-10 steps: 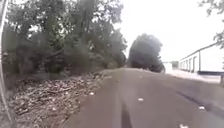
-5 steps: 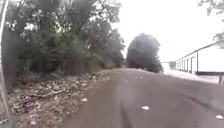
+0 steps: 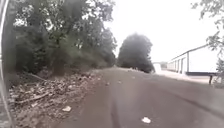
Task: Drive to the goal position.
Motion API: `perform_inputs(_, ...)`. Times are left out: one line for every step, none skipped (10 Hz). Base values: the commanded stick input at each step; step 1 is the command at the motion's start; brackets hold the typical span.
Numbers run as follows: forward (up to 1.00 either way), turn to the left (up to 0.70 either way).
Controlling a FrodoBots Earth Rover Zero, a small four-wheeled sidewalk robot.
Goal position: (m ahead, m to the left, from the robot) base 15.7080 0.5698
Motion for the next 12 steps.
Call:
perform_inputs(0.7, 0.0)
perform_inputs(0.7, 0.0)
perform_inputs(0.7, 0.0)
perform_inputs(0.7, 0.0)
perform_inputs(0.7, 0.0)
perform_inputs(0.7, 0.0)
perform_inputs(0.7, 0.0)
perform_inputs(0.7, -0.08)
perform_inputs(0.7, -0.21)
perform_inputs(0.7, -0.2)
perform_inputs(0.7, 0.0)
perform_inputs(0.7, 0.0)
